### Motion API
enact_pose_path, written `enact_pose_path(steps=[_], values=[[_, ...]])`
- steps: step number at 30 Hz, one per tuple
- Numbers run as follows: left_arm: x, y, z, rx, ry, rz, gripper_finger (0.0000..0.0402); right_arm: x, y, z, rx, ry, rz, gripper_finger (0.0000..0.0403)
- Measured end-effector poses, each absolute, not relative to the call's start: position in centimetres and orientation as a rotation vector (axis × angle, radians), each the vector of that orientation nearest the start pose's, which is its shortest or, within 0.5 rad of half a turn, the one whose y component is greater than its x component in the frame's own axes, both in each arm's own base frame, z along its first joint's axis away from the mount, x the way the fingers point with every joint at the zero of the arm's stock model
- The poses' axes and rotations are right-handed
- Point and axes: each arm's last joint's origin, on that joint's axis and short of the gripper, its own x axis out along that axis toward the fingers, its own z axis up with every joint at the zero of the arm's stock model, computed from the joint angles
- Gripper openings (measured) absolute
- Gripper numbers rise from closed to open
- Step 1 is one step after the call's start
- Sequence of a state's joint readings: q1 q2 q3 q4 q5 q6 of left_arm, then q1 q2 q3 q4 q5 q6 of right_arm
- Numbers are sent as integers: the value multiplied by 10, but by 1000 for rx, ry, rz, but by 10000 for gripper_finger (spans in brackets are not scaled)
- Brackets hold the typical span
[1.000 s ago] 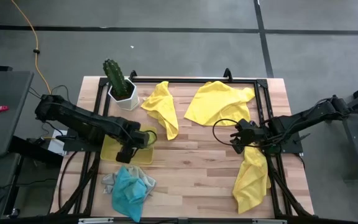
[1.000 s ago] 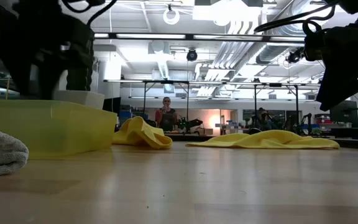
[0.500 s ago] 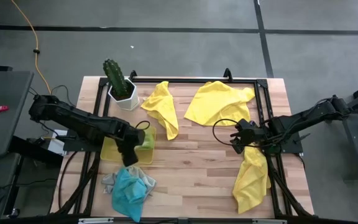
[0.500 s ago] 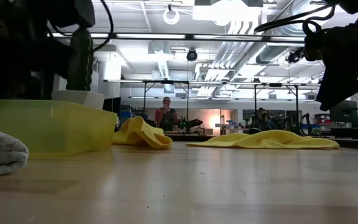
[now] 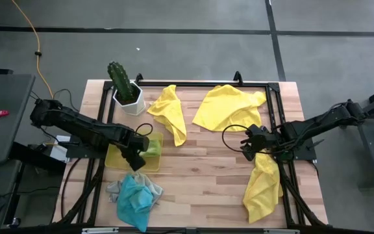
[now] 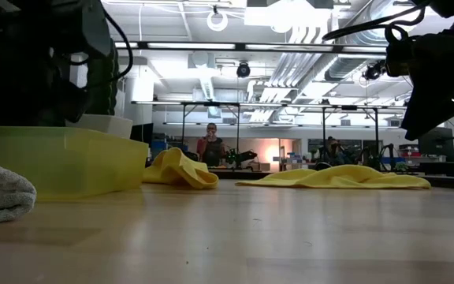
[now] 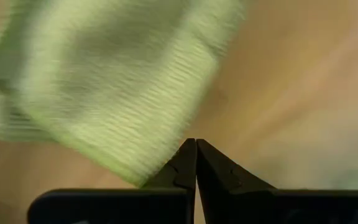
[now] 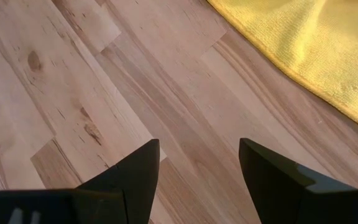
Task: Fold microfiber towels
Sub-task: Fold the bottom yellow microfiber towel
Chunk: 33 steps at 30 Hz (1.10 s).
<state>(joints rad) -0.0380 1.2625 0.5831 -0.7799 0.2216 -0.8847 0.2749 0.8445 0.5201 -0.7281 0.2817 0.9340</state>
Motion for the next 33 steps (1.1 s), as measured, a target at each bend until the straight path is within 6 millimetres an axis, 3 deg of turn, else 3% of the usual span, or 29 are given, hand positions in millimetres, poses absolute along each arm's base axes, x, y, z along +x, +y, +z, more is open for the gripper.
enact_pose_path(steps=[11, 19, 22, 25, 30, 33], values=[[177, 2, 149, -786, 1388, 613, 0, 140, 31, 197, 564, 911, -466, 210], [180, 6, 161, -800, 1421, 536, 0, 140, 31, 197, 570, 909, -470, 210], [184, 5, 185, -782, 1397, 473, 0, 140, 31, 197, 566, 910, -463, 210], [188, 7, 222, -755, 1274, 420, 0, 141, 32, 202, 563, 905, -446, 210], [196, 13, 293, -554, 831, 288, 0, 146, 32, 220, 491, 844, -395, 210], [201, 19, 318, -380, 569, 266, 0, 151, 33, 229, 449, 785, -365, 210]])
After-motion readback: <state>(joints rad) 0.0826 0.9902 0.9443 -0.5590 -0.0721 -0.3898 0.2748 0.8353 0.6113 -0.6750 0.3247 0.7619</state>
